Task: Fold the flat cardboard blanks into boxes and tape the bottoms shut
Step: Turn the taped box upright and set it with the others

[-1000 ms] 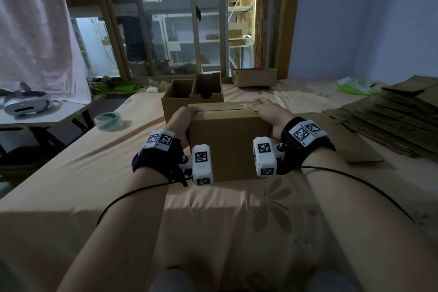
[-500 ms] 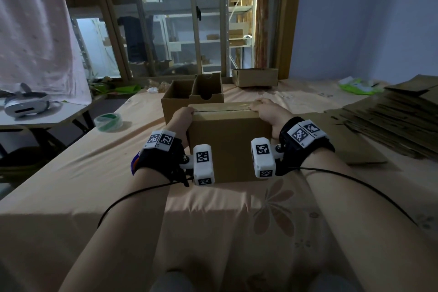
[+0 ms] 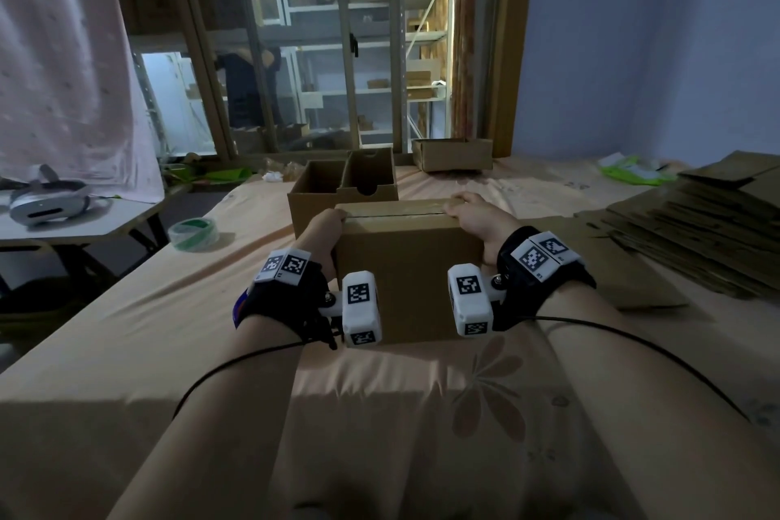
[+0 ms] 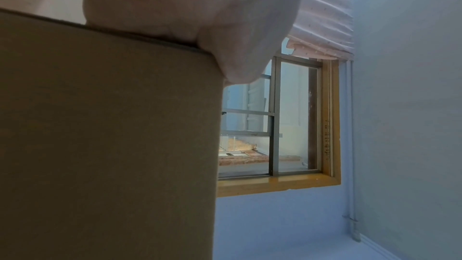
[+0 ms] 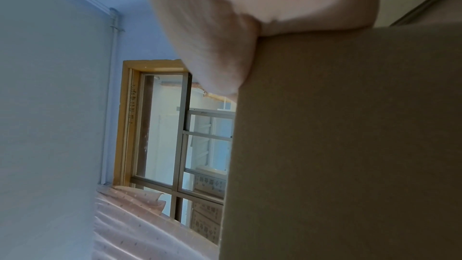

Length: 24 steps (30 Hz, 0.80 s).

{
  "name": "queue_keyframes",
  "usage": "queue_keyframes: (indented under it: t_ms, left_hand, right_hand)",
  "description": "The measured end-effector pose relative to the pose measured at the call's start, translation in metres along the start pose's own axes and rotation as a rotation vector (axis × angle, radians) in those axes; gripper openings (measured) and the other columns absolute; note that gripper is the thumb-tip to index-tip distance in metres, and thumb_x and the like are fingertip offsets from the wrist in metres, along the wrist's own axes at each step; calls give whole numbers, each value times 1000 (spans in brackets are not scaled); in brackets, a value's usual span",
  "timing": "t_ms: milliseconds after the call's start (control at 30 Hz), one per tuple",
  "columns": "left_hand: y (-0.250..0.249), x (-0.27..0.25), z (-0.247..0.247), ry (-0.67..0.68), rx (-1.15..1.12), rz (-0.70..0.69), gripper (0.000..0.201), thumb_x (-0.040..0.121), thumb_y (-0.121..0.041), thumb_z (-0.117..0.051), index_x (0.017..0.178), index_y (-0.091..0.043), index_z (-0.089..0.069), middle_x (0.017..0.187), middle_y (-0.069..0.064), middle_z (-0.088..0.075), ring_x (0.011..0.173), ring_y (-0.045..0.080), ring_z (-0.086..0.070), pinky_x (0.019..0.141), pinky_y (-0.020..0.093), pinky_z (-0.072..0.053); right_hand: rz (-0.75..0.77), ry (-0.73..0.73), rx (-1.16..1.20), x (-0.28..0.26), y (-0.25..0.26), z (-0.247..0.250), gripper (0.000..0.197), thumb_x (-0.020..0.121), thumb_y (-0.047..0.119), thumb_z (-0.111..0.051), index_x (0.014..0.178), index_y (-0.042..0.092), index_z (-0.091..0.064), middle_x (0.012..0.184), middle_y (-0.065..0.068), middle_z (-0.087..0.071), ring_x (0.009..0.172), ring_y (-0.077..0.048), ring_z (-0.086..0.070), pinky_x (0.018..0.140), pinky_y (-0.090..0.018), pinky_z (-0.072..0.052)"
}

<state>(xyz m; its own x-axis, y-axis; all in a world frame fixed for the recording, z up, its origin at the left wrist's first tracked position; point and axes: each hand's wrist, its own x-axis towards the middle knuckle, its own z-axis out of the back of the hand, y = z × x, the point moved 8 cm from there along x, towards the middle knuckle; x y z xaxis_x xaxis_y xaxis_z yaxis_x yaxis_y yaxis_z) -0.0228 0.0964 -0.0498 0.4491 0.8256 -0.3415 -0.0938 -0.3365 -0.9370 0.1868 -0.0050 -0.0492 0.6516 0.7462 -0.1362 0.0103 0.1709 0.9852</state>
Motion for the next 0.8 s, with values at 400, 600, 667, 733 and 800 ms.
queue_keyframes:
  t_ms: [400,600,667,733,800]
  left_hand:
    - [29,-10,12,53,63,69,79,87,-72,-26,136,-13,-46,131,17,-54,119,37,-50,95,52,-41]
    - [41,-26,10,75,83,1,59,95,-50,-41,139,-10,-43,140,17,-48,125,38,-49,94,47,-49]
    - [30,-34,16,52,25,-18,59,92,-56,-45,132,-13,-48,129,16,-55,111,33,-57,79,42,-53]
    - [7,-42,26,36,-2,-112,48,94,-50,-47,133,-20,-47,121,13,-56,102,30,-57,72,39,-54]
    - [-16,-49,35,40,-40,-227,39,94,-37,-55,131,-24,-50,118,10,-56,95,27,-58,58,34,-55]
  right_hand:
    - [78,-45,-37,-40,8,24,39,97,37,-52,136,30,-49,132,-9,-52,116,-29,-54,102,-47,-46]
    - [163,-103,-9,-59,19,34,35,96,34,-55,130,26,-57,137,-6,-52,121,-28,-53,103,-48,-45]
    - [190,-101,29,-69,26,40,27,96,30,-57,122,26,-61,128,-9,-58,112,-29,-58,97,-47,-50]
    - [208,-82,23,-78,30,45,22,94,27,-61,116,27,-63,120,-10,-61,103,-28,-62,87,-44,-55]
    - [218,-40,-50,-85,30,49,22,93,23,-63,115,25,-63,109,-9,-63,92,-24,-61,75,-34,-52]
